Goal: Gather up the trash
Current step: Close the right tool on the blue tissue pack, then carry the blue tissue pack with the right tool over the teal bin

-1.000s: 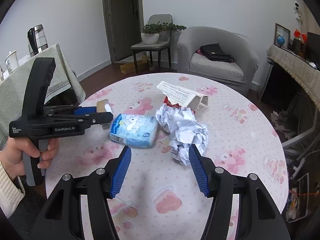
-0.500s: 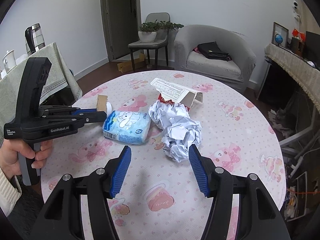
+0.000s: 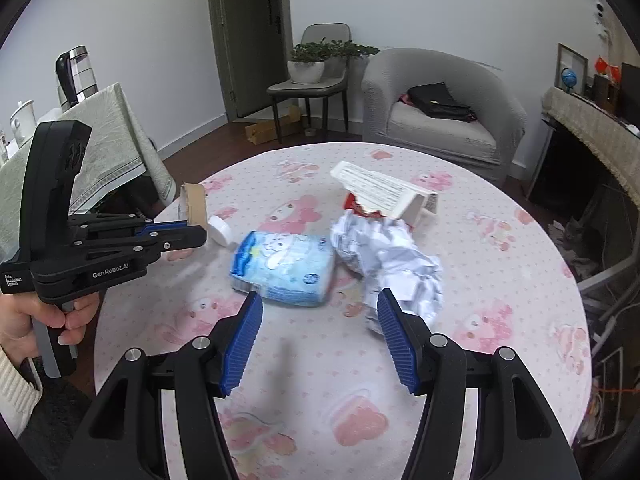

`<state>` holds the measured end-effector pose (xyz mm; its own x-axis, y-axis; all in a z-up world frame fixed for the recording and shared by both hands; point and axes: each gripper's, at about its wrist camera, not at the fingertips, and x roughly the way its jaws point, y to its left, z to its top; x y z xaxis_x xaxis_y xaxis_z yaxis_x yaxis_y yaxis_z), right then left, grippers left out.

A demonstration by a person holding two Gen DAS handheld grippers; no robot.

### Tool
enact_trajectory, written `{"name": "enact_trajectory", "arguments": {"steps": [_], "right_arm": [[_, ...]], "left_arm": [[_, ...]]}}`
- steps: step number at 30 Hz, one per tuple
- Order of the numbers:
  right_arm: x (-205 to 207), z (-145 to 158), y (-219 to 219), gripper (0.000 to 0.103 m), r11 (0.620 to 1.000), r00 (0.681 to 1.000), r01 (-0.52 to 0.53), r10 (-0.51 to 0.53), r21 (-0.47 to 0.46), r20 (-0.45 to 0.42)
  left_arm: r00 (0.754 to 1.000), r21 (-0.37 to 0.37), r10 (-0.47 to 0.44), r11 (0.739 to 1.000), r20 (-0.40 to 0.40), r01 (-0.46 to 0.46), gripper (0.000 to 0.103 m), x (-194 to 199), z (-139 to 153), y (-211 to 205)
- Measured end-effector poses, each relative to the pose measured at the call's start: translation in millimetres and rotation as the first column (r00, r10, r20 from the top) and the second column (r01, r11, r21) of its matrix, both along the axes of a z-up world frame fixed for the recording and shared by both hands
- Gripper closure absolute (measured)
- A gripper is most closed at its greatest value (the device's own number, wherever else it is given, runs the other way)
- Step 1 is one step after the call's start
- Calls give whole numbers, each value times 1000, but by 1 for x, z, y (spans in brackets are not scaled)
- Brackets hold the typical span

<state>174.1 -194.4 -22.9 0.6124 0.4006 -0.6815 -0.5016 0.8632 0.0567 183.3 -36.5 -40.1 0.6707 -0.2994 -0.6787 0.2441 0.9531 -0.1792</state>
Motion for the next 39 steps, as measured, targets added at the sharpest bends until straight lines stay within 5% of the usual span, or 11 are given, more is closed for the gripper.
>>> {"name": "enact_trajectory", "arguments": {"steps": [4,23,34,35,36,39], "right_arm": [[4,-9,19,30,999,999,-29,28,-15,-45],[27,-28,59,18,995,992,60,-68,-83,-104],[42,-34,73,17,986,986,118,-131,-121,-103],[43,-33,73,18,985,985,125,-138,-120,-102],[44,-31,73,30,984,984,136,-147,-117,-98],[45,-24,74,36,988,983,140,-147,-72,-113]], "left_arm": [[1000,5,2,1000,-3,-2,96,-2,2,6],[1000,55,4,998,7,-5,96,-24,7,25],[999,45,42,998,15,-43,96,-35,14,54],[999,45,46,998,16,-46,96,-36,15,56],[999,45,50,998,16,-51,96,-38,15,60],[998,48,64,997,14,-65,96,-42,16,70]]}}
